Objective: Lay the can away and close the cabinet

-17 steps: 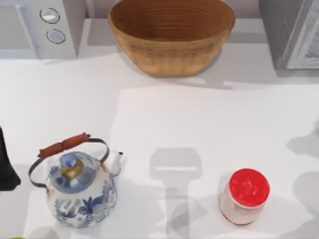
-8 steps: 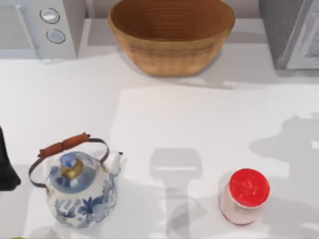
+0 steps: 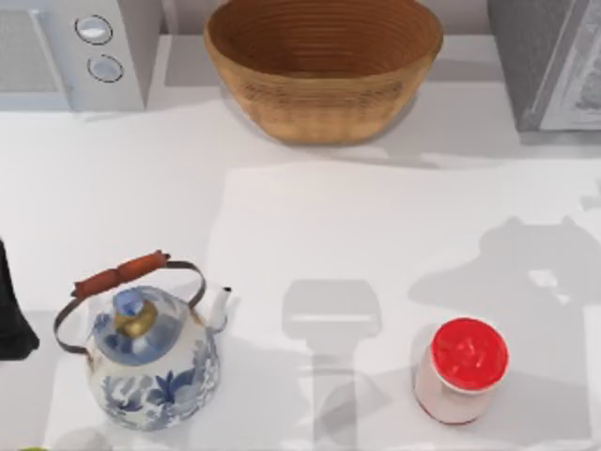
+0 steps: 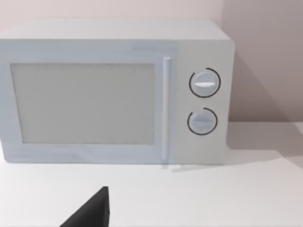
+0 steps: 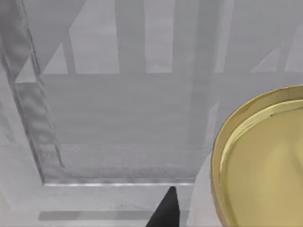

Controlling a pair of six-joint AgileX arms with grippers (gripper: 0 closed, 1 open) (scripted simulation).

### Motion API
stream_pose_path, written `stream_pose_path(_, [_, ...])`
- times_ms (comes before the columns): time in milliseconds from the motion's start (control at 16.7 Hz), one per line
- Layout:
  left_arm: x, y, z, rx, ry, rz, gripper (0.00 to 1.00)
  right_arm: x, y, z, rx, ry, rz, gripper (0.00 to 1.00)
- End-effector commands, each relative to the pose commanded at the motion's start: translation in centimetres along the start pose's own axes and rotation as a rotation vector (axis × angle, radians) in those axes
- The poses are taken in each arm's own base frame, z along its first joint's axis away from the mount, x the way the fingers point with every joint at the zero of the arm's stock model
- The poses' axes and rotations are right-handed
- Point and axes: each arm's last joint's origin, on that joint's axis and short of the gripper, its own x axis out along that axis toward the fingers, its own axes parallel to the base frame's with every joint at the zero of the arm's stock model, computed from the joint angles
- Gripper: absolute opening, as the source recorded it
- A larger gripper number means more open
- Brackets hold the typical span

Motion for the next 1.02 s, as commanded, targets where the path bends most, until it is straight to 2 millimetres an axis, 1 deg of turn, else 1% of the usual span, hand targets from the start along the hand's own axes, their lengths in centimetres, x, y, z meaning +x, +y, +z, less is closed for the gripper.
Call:
stream_pose_path(240, [0.0,0.0,0.0,0.0,0.0,0.0,1.0,-0.2,0.0,-0.1,0.004,0.003,-0.001,0.0])
stream_pose_path(360, [0.0,0.0,0.0,0.0,0.0,0.0,1.0,-0.9,0.6,-0.2,0.002,0.007,0.004,0.0])
stream_pose_path(480, [0.0,0.0,0.0,0.0,0.0,0.0,1.0,-2.2,1.5,-0.4,-0.002,0.011,0.012,0.0])
stream_pose_path(600, [0.0,0.0,0.0,0.0,0.0,0.0,1.0,-4.1,2.5,-0.6,-0.009,0.006,0.019,0.0])
stream_pose_path(780, [0.0,0.0,0.0,0.0,0.0,0.0,1.0,-7.5,4.1,-1.2,-0.025,-0.025,0.025,0.0])
stream_pose_path(1020, [0.0,0.0,0.0,0.0,0.0,0.0,1.0,-12.3,5.9,-2.9,-0.039,-0.116,0.03,0.0])
